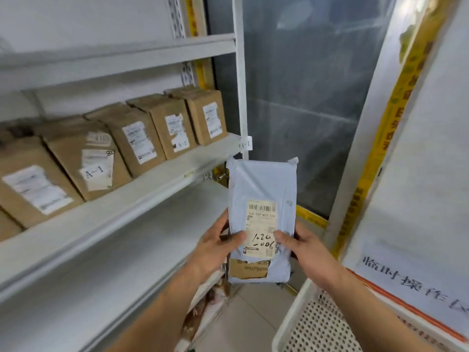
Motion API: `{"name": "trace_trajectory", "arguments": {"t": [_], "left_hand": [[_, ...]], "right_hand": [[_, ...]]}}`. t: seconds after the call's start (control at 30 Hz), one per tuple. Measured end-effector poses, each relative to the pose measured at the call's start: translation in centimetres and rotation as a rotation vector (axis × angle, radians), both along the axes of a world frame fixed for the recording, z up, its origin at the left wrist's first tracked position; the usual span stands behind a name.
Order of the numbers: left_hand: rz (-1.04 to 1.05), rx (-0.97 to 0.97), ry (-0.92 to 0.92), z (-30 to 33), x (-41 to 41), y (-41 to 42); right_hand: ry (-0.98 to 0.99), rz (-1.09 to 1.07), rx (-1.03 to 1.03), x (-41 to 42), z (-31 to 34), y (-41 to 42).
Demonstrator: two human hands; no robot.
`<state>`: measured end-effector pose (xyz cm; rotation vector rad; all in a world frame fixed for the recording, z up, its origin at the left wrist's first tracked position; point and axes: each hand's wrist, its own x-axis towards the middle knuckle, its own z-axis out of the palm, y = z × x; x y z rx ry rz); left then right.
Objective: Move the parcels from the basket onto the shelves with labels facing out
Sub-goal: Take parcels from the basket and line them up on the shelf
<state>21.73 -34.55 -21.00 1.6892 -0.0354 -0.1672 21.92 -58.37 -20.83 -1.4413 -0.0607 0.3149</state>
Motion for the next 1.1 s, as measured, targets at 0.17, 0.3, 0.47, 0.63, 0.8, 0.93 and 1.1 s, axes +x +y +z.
{"name": "trace_trajectory", "arguments": {"t": [0.17, 0.3, 0.47, 0.63, 0.8, 0.93, 1.1], "left_hand": [[0.093, 0.067, -0.084, 2.0, 0.0, 6.1], [0.143, 0.181, -0.154, 3.3, 1.0, 11.0], [0.156, 0.259, -0.23, 5.0, 2.2, 15.5], [0.13, 0.295, -0.307, 6.9, 3.5, 16.6], [0.147, 0.336, -0.45, 8.9, 6.6, 16.7], [0.173, 0.351, -0.516, 10.2, 9.0, 16.6], [0.252, 0.374, -0.501, 10.5, 12.6, 16.7]], "right_hand": [[-0.03, 0.041, -0.064, 3.4, 1.5, 6.1], [-0.064, 0.059, -0.08, 5.6, 2.5, 11.4], [-0.123, 0.041, -0.099, 7.3, 3.6, 16.0], [-0.213, -0.005, -0.108, 9.2, 5.0, 17.5], [-0.288, -0.072, -0.1, 12.1, 7.5, 18.0], [-0.349, -0.079, -0.126, 15.0, 9.0, 18.5], [-0.395, -0.041, -0.178, 19.5, 9.9, 19.2]]}}
